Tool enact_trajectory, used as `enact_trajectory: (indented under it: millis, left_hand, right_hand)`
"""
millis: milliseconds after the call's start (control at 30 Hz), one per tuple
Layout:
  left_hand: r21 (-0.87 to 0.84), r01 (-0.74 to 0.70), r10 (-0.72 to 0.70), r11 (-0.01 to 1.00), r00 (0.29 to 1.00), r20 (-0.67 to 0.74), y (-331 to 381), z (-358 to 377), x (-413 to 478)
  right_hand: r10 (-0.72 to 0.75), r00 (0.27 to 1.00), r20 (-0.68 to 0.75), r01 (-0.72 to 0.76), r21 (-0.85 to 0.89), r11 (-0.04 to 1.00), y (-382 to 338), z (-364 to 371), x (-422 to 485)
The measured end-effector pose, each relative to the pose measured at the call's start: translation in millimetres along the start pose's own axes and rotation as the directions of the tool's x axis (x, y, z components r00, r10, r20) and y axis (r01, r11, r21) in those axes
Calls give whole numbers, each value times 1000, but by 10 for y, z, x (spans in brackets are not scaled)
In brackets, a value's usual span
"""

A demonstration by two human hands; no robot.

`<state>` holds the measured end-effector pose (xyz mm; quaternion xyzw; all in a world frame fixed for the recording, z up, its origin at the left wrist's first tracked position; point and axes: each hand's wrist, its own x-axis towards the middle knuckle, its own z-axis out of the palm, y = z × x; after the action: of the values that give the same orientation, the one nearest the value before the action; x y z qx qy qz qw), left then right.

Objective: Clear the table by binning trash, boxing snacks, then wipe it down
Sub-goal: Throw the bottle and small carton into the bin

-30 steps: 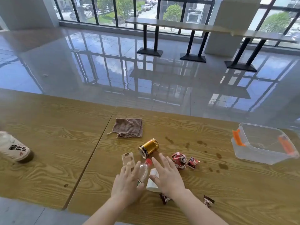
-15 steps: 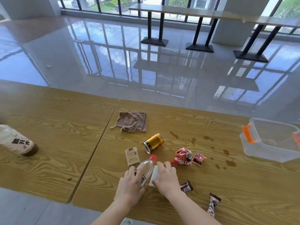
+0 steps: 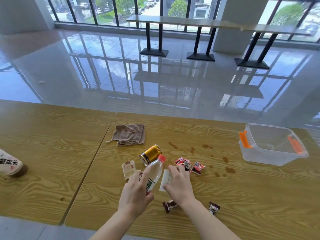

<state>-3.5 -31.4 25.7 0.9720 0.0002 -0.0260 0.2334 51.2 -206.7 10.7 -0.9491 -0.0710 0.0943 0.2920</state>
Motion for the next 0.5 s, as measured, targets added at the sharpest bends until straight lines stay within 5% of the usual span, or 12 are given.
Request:
enact_trajectory:
  millis: [500]
  left_hand:
    - [23,-294,294,956,956,11,856,100,304]
  right_hand:
    - [149,953,-264,-150,17,989,587,-730,-503]
